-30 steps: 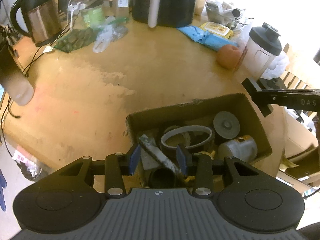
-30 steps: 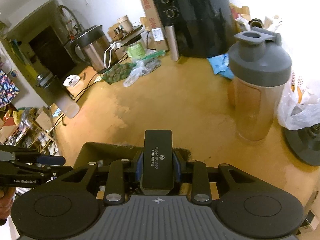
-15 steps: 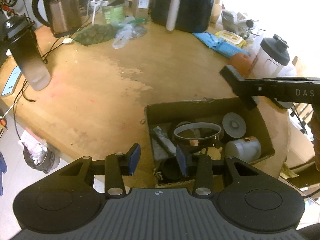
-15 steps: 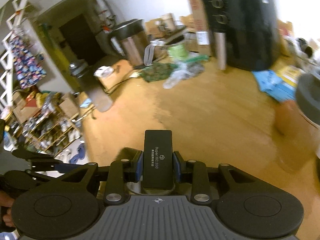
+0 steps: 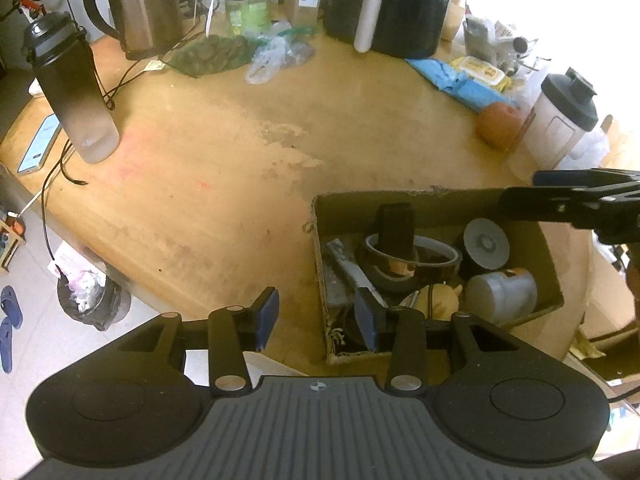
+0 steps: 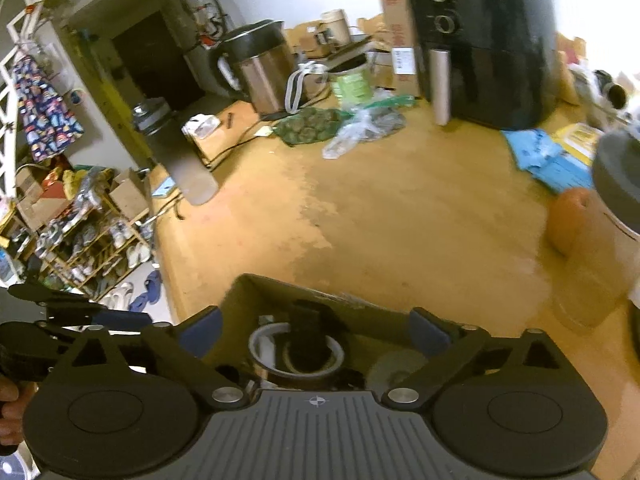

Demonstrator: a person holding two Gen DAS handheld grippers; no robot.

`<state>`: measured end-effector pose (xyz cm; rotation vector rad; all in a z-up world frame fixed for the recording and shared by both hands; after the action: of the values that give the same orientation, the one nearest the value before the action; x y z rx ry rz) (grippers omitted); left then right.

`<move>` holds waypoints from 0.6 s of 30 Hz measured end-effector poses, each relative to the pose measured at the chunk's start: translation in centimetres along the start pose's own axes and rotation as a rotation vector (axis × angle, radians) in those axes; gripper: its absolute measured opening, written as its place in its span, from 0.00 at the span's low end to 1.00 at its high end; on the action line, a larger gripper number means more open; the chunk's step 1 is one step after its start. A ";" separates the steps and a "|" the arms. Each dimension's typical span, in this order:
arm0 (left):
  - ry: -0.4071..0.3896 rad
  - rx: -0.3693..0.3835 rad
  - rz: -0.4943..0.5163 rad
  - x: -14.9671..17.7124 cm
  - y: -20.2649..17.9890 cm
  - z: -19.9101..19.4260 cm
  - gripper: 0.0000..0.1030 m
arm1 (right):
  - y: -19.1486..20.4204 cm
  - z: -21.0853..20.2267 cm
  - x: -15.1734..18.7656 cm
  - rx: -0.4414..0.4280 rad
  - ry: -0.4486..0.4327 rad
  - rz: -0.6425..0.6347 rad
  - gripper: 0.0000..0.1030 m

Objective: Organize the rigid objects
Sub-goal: 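Lift both open grippers out of the box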

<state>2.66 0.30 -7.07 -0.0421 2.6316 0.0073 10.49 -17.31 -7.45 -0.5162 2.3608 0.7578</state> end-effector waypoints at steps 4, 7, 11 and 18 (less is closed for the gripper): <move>-0.005 -0.008 0.012 -0.2 -0.3 -0.1 0.55 | -1.5 -0.8 0.4 0.059 -0.004 0.029 1.00; 0.000 -0.022 0.004 -0.3 -0.5 -0.1 0.73 | -2.5 -1.0 1.1 0.116 0.023 0.040 1.00; 0.026 -0.014 -0.020 -0.2 -0.9 -0.1 0.87 | -3.4 -1.2 2.5 0.176 0.082 0.062 1.00; 0.120 -0.047 -0.014 1.5 -1.4 0.5 1.00 | -3.8 -1.9 6.3 0.251 0.211 0.054 1.00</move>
<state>1.62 -1.18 -8.26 -0.0796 2.7513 0.0633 7.04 -22.50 -11.76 -0.4444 2.6274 0.4375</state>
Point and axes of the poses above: each gripper's, at about its wrist camera, not at the fingertips, and z roughly the way its jaws point, y to its left, x to its underside, the point moved 9 cm from there along z, roughly the way its jaws point, and after that the axes turned 6 degrees about z, right-handed, at the moved point
